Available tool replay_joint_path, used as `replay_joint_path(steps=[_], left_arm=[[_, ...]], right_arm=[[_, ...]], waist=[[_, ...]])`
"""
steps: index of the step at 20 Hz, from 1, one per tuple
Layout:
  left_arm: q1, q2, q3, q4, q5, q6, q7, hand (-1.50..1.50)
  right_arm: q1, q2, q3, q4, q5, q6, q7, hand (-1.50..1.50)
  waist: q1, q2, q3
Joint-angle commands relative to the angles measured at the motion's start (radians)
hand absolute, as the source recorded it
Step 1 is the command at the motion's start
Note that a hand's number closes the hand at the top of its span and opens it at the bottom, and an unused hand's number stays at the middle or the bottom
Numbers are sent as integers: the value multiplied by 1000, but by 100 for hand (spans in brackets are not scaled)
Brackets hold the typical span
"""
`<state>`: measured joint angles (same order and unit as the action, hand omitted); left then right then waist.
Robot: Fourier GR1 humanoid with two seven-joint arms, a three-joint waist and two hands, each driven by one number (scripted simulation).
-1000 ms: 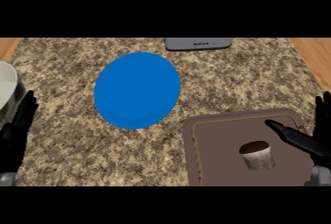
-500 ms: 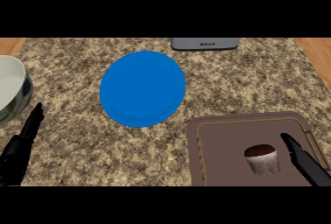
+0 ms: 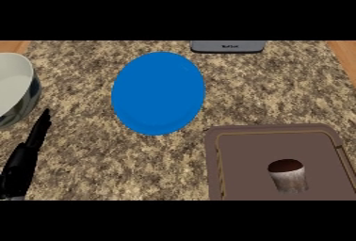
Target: Pick the cupcake from the tray and place it in the plate
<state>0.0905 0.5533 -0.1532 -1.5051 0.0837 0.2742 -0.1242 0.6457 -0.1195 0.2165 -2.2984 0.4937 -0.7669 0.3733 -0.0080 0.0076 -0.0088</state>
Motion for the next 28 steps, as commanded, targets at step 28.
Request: replay_joint_path(steps=[28], left_arm=[[19,-70,43,37,-54,-57,-44,0]], right_arm=[[-363,-298,-142,-8,-156,724,925,-150]], waist=[[11,-8,8]])
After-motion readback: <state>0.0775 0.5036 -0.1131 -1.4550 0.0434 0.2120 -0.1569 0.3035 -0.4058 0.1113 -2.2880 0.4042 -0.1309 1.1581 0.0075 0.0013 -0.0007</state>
